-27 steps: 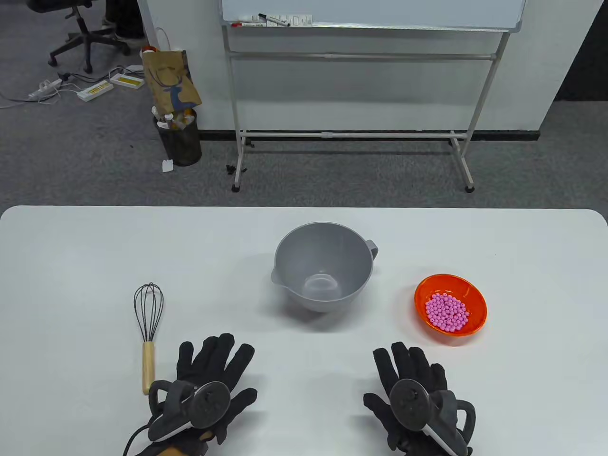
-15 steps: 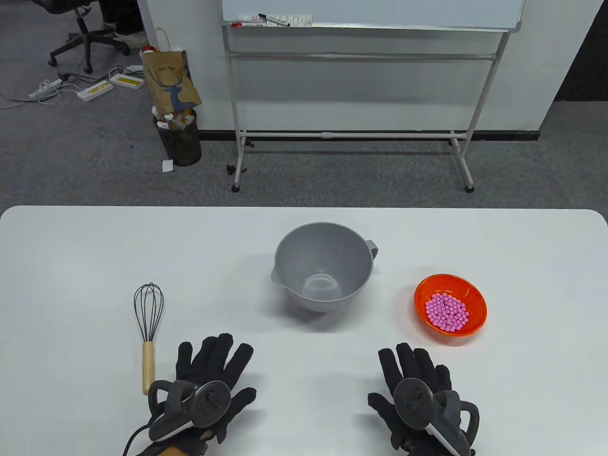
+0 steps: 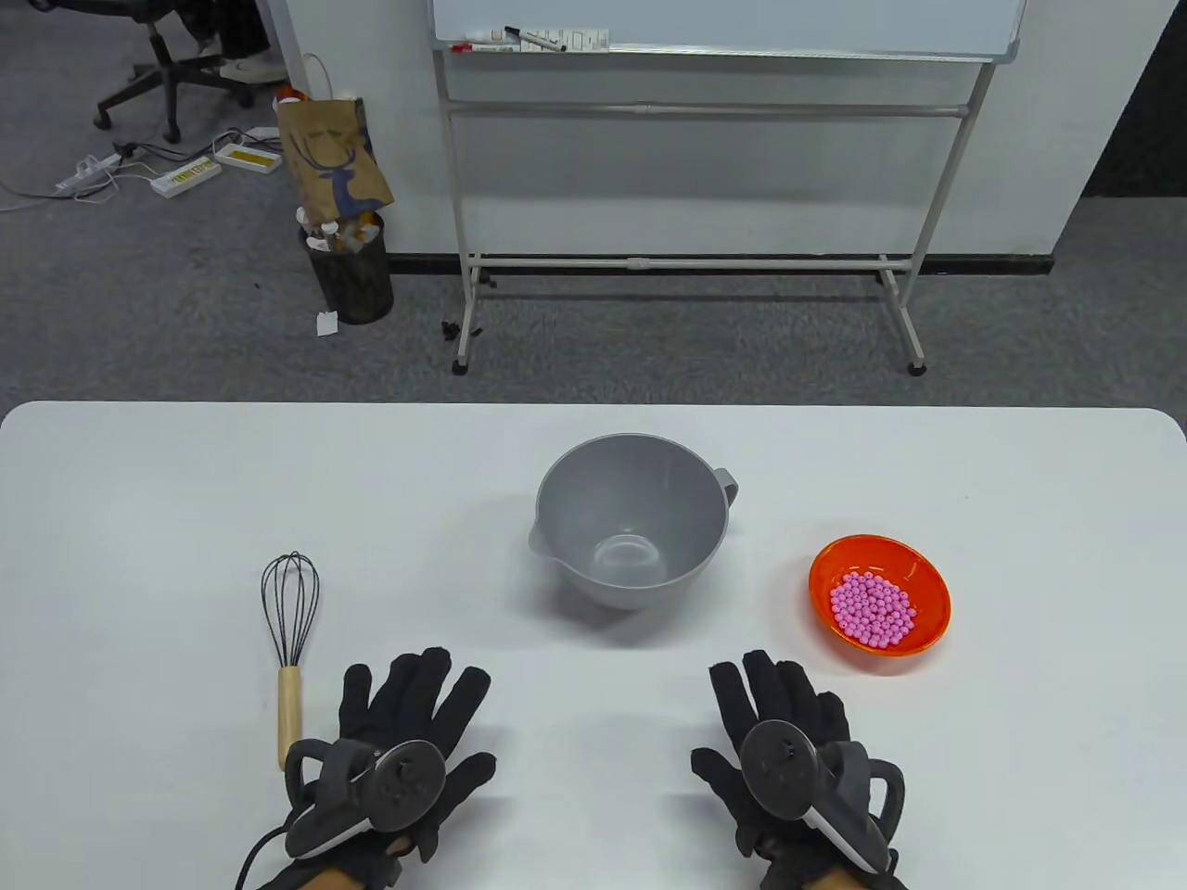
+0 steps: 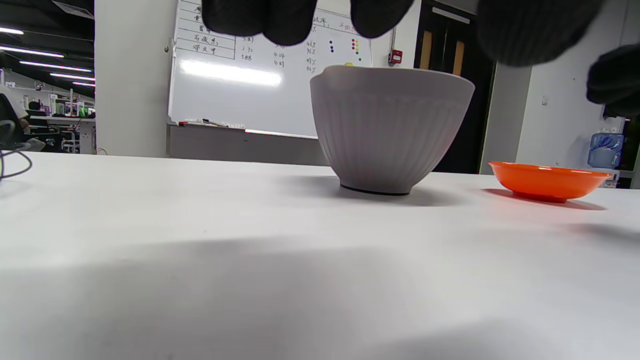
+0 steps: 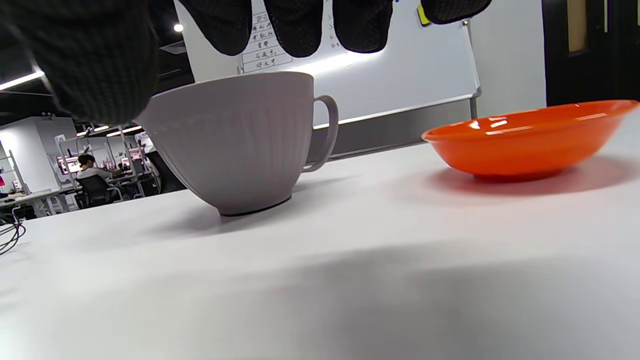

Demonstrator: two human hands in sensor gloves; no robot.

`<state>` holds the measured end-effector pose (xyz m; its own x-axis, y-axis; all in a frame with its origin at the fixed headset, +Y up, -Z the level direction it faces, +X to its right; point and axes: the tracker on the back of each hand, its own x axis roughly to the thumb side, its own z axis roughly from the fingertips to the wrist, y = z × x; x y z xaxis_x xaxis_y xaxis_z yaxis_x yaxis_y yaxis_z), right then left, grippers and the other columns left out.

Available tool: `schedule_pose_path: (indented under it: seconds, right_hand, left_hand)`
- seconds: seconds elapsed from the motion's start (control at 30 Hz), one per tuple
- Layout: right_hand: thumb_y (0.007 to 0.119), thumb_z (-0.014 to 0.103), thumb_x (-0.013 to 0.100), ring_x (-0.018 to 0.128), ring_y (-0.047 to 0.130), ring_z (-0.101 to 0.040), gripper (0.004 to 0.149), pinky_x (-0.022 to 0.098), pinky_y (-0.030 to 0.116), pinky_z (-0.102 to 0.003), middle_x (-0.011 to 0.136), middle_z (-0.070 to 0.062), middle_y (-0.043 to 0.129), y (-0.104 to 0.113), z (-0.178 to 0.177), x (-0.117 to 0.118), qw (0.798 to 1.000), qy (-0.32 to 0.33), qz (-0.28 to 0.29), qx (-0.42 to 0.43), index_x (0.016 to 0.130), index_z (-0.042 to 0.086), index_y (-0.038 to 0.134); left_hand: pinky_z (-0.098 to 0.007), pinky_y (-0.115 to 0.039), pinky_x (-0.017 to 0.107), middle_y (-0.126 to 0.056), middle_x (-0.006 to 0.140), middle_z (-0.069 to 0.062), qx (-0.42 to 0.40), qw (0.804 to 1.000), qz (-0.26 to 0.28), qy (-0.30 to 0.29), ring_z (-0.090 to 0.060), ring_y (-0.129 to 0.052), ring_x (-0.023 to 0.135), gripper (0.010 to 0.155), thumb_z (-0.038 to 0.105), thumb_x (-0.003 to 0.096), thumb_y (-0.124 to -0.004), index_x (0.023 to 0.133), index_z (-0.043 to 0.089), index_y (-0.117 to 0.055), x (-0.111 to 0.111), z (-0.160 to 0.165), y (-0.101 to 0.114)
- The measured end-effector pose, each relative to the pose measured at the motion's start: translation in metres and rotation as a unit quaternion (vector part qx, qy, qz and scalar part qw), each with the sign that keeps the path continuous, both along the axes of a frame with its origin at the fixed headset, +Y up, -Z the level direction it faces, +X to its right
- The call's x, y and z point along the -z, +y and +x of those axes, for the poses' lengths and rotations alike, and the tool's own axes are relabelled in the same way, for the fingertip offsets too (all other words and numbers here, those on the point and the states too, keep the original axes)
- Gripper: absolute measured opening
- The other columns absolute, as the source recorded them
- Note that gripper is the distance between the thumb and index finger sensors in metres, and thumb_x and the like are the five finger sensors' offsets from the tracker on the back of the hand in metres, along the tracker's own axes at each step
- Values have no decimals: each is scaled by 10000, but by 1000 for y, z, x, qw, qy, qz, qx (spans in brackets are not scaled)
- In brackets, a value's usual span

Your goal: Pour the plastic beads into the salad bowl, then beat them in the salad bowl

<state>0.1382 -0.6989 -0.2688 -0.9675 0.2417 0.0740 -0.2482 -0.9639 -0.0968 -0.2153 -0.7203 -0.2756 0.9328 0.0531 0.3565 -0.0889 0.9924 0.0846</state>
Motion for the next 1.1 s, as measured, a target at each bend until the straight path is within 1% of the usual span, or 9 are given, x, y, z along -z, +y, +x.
schedule_pose_path:
  seconds: [0.27, 0.37, 0.47, 0.57, 0.63, 0.7, 0.73, 0.93, 1.1]
  right_hand:
    - [864, 569, 408, 1188, 414, -281, 817, 803, 355, -634, 1212, 55, 407, 25, -46, 60, 1000, 8, 22, -5, 1085, 395, 441]
    - [872, 530, 420, 1194, 401, -257, 789, 809, 351, -629, 1209, 80, 414, 30, -67, 82, 999, 1, 28, -23, 1078, 406, 456]
    - [876, 494, 430, 1196, 414, -239, 760, 814, 355, -623, 1203, 96, 443, 28, -80, 101, 999, -11, 12, -34, 1071, 410, 476]
    - [880, 446, 440, 1152, 578, -223, 690, 817, 363, -617, 1138, 101, 634, 18, -87, 117, 999, -24, -10, -34, 1047, 413, 553]
    - [865, 401, 458, 1119, 578, -212, 587, 816, 386, -599, 1065, 123, 728, 12, -88, 122, 999, -33, -7, -42, 999, 425, 638]
    - [855, 347, 465, 1048, 699, -219, 459, 794, 472, -586, 947, 107, 860, 12, -87, 124, 999, -37, 31, -25, 914, 396, 772]
    - [855, 340, 464, 1044, 700, -215, 451, 794, 474, -584, 943, 113, 862, 11, -86, 124, 999, -35, 23, -20, 905, 400, 782]
    - [874, 330, 438, 998, 774, -187, 442, 791, 506, -572, 910, 135, 897, 11, -80, 118, 998, -28, 57, -19, 870, 410, 821]
    - [881, 339, 421, 938, 841, -190, 451, 760, 553, -590, 878, 132, 923, 15, -76, 95, 994, 10, 102, -29, 865, 403, 831]
  left_hand:
    - [-714, -258, 726, -396, 1235, -115, -5, 1000, -5, 2, -394, -465, 1129, 771, 687, 465, -686, 1118, 379, -414, 2, -3, 1]
    - [-714, -257, 725, -398, 1235, -115, -2, 1000, -3, 8, -395, -466, 1127, 773, 685, 464, -688, 1118, 376, -416, 2, -5, 1]
    - [-713, -255, 725, -398, 1234, -114, -3, 1000, -6, 11, -395, -464, 1128, 772, 684, 464, -689, 1118, 377, -418, 3, -6, 1]
    - [-713, -256, 725, -399, 1234, -115, -6, 1000, -6, 13, -396, -465, 1127, 770, 683, 464, -688, 1117, 377, -418, 4, -8, 2]
    - [-713, -256, 725, -398, 1234, -115, -9, 1000, -6, 14, -395, -463, 1127, 771, 682, 464, -689, 1117, 377, -417, 4, -9, 2]
    - [-713, -257, 725, -399, 1234, -115, -8, 1000, -5, 15, -396, -465, 1127, 770, 682, 465, -689, 1117, 376, -419, 4, -10, 2]
    - [-712, -256, 726, -399, 1234, -114, -8, 1000, -5, 15, -395, -465, 1127, 770, 683, 464, -689, 1117, 378, -418, 4, -10, 3]
    - [-713, -256, 726, -399, 1235, -116, -10, 1000, -6, 15, -396, -465, 1127, 771, 683, 466, -689, 1119, 376, -419, 5, -11, 3]
    - [-713, -257, 726, -399, 1235, -115, -10, 1000, -7, 14, -397, -465, 1127, 769, 682, 466, -689, 1119, 376, -421, 5, -11, 3]
